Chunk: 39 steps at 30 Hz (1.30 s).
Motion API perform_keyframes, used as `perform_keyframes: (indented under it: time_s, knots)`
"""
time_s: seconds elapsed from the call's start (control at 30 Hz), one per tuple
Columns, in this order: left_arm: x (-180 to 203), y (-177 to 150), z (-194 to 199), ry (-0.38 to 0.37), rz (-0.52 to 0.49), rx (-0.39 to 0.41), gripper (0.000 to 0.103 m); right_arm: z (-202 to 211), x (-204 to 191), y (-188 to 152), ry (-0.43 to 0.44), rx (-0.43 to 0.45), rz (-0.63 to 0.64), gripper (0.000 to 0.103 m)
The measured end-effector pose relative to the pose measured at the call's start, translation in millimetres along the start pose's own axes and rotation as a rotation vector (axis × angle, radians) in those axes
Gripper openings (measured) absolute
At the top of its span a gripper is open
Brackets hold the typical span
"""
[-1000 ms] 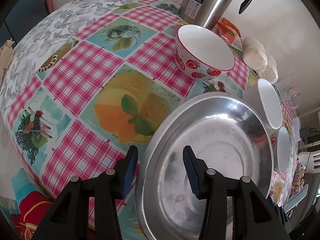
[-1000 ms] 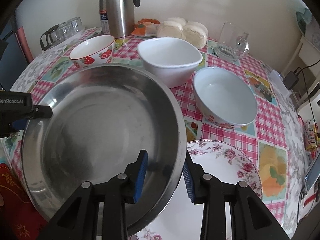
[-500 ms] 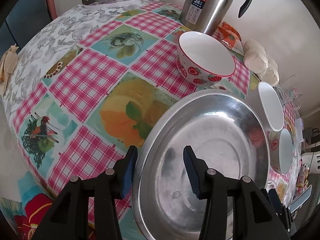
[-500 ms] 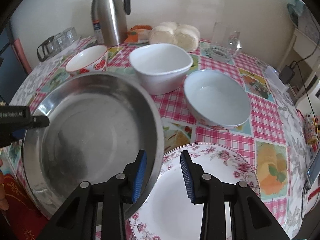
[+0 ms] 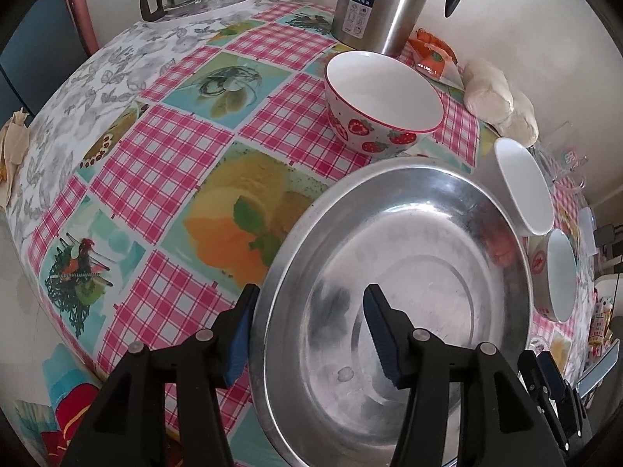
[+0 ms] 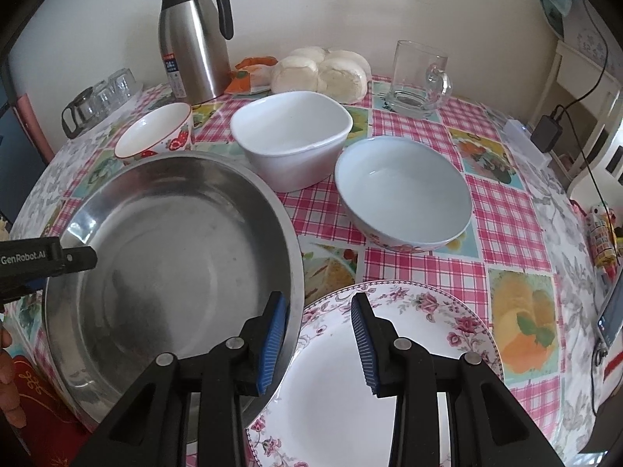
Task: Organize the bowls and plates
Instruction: 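Lower the steel basin onto the cloth and open both grippers, then grasp the rose-rimmed white plate rim with the right gripper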
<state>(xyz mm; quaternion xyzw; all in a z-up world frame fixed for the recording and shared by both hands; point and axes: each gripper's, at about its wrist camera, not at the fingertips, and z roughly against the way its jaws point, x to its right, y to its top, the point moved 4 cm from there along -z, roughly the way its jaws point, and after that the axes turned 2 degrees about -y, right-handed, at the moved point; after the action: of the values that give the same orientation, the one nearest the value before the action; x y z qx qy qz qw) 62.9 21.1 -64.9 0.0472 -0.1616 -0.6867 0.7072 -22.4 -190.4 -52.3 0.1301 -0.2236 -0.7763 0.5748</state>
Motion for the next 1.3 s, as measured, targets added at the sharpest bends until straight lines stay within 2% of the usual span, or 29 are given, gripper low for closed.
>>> perform_keyframes:
  time_s: [0.07, 0.13, 0.23, 0.3, 0.37, 0.5, 0.57, 0.73, 1.0, 1.2, 1.3]
  knots:
    - [1, 1, 2, 0.004, -0.008, 0.011, 0.057, 1, 1, 0, -0.004, 0.003, -0.008, 0.043]
    - [2, 2, 7, 0.004, -0.013, 0.031, 0.060, 3, 2, 1, -0.002, 0.017, -0.017, 0.055]
    - [6, 5, 16, 0.011, -0.039, 0.076, 0.065, 7, 4, 3, 0.008, 0.038, -0.032, 0.065]
    - [12, 5, 20, 0.012, -0.072, 0.095, 0.068, 7, 5, 4, 0.015, 0.047, -0.038, 0.069]
    - [21, 4, 20, 0.005, -0.113, 0.094, 0.078, 7, 5, 4, 0.020, 0.050, -0.037, 0.073]
    - [34, 0, 19, 0.023, -0.191, 0.101, 0.080, 7, 4, 5, 0.033, 0.063, -0.034, 0.084]
    - [38, -1, 19, 0.034, -0.216, 0.111, 0.093, 8, 5, 5, 0.032, 0.073, -0.036, 0.090]
    - [43, -4, 22, 0.056, -0.253, 0.138, 0.096, 9, 13, 5, 0.027, 0.085, -0.062, 0.103]
    - [52, -6, 31, 0.044, -0.280, 0.196, 0.099, 12, 32, 4, 0.029, 0.097, -0.128, 0.103]
    - [76, -15, 45, -0.041, -0.337, 0.244, 0.100, 19, 59, 0, 0.007, 0.127, -0.207, 0.103]
    - [94, -23, 51, -0.115, -0.366, 0.244, 0.100, 23, 73, -4, 0.002, 0.133, -0.242, 0.103]
